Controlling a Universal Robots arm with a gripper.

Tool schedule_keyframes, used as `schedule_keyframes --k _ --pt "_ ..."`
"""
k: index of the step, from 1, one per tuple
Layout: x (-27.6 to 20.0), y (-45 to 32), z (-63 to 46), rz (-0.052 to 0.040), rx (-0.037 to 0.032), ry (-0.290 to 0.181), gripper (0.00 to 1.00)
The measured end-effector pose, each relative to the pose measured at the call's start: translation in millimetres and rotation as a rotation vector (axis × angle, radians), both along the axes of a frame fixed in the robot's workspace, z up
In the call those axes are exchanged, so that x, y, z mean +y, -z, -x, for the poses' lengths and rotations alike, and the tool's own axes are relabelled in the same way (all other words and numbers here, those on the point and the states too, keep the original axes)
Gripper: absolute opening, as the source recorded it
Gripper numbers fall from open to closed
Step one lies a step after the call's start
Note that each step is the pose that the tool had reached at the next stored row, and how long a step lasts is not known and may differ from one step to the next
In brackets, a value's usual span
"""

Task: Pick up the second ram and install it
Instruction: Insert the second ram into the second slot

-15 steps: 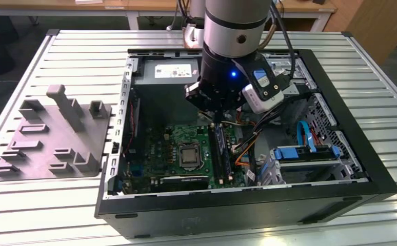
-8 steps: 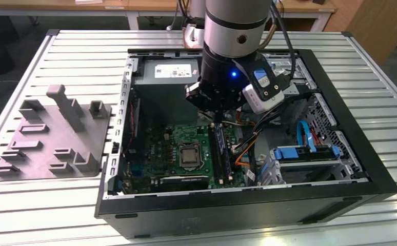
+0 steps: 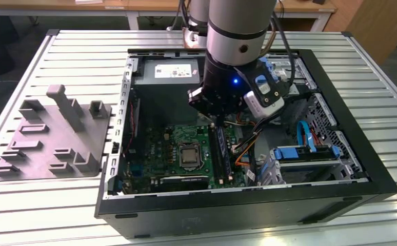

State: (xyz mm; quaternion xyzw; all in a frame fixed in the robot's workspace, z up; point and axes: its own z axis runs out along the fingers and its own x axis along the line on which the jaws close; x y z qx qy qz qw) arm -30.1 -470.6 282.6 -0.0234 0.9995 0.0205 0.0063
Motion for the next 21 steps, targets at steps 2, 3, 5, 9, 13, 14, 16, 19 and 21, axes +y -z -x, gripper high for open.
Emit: schedule_keyframes --k 2,3,5,9,13,14,16,19,21 --pt "0.0 1.2 0.0 0.0002 0.0 0.0 0.11" --pt "0.0 2.0 0.0 -0.0001 -0.0005 0.0 0.11" --pt "0.0 2.2 0.0 0.0 -0.0007 0.0 0.11" --pt "0.0 2.3 0.0 0.0 -0.0018 0.0 0.11" --pt "0.0 3.5 0.0 0.0 -0.0018 0.0 0.11" --pt "0.0 3.5 0.0 0.0001 -0.0017 0.0 0.11" --pt "0.0 3.6 0.0 0.0002 -0.0017 0.0 0.11" --pt "0.0 3.9 0.0 0.0 -0.0018 0.0 0.11" --pt "0.0 4.0 0.0 0.0 -0.0018 0.0 0.11"
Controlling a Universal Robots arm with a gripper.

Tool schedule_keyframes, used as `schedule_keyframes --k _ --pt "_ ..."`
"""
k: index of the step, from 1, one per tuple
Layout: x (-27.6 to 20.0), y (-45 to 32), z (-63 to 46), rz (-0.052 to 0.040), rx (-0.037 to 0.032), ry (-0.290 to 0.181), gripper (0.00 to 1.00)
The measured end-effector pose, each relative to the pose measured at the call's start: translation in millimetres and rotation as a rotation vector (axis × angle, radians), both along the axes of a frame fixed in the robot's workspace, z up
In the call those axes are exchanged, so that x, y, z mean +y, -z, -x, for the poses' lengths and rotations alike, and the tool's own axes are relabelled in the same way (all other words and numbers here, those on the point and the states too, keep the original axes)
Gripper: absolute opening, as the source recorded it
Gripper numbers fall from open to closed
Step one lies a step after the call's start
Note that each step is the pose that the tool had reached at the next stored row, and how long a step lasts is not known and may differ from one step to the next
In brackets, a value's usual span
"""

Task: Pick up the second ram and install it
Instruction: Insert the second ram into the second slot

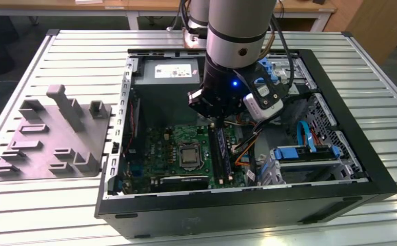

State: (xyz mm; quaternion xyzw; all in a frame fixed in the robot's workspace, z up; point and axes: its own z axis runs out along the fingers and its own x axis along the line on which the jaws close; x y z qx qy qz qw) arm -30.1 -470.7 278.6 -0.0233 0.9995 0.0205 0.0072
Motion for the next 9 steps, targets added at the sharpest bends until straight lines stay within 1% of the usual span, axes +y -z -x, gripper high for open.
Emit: schedule_keyframes --k 9 --pt "0.1 1.4 0.0 -0.0001 -0.0002 0.0 0.11"
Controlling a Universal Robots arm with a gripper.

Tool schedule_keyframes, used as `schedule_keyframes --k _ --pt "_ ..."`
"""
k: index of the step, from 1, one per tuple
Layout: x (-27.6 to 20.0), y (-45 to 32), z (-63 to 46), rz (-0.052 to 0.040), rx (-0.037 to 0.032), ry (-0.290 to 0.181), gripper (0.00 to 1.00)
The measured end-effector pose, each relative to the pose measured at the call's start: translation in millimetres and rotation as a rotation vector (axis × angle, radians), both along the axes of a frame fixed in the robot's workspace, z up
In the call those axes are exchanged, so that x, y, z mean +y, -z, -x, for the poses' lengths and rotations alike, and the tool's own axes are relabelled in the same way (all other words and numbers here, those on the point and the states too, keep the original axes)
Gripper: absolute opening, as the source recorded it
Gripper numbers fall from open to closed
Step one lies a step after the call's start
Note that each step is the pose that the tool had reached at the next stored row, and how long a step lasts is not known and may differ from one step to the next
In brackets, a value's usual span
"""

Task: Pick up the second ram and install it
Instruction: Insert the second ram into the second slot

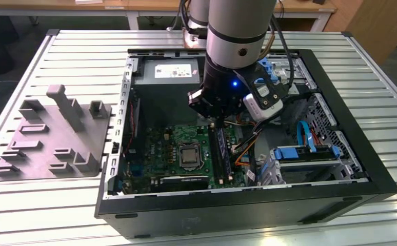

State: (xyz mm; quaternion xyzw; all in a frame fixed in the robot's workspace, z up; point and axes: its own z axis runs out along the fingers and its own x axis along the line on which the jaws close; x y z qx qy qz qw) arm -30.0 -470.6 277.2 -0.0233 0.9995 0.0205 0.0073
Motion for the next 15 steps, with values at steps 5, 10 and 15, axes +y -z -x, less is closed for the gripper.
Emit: schedule_keyframes --k 5,10,15 --pt "-0.1 0.9 0.0 0.0016 0.0002 0.0 0.11" --pt "-0.1 1.4 0.0 0.0015 0.0002 0.0 0.11" --pt "-0.1 2.6 0.0 0.0042 0.0003 0.01 0.11"
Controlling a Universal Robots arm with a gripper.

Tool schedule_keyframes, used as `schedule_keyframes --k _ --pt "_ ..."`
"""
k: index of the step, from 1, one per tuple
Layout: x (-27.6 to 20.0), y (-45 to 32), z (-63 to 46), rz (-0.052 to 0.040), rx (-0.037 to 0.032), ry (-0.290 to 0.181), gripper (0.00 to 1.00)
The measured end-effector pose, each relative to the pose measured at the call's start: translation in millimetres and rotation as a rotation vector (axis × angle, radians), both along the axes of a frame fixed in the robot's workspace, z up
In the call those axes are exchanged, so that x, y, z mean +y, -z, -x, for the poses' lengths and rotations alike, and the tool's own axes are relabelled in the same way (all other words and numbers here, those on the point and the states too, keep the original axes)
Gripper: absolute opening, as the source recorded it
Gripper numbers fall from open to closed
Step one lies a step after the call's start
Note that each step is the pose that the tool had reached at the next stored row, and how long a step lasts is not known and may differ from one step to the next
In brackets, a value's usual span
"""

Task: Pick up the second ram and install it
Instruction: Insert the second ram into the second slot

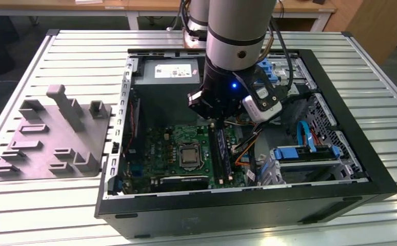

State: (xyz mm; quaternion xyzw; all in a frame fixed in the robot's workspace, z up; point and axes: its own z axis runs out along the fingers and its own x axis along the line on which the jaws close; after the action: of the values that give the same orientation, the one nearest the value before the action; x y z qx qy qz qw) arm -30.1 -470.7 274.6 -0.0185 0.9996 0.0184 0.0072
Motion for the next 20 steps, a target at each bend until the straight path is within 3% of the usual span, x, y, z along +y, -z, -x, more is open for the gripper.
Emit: schedule_keyframes --k 20 --pt "0.0 6.1 0.0 -0.0002 -0.0001 0.006 0.11"
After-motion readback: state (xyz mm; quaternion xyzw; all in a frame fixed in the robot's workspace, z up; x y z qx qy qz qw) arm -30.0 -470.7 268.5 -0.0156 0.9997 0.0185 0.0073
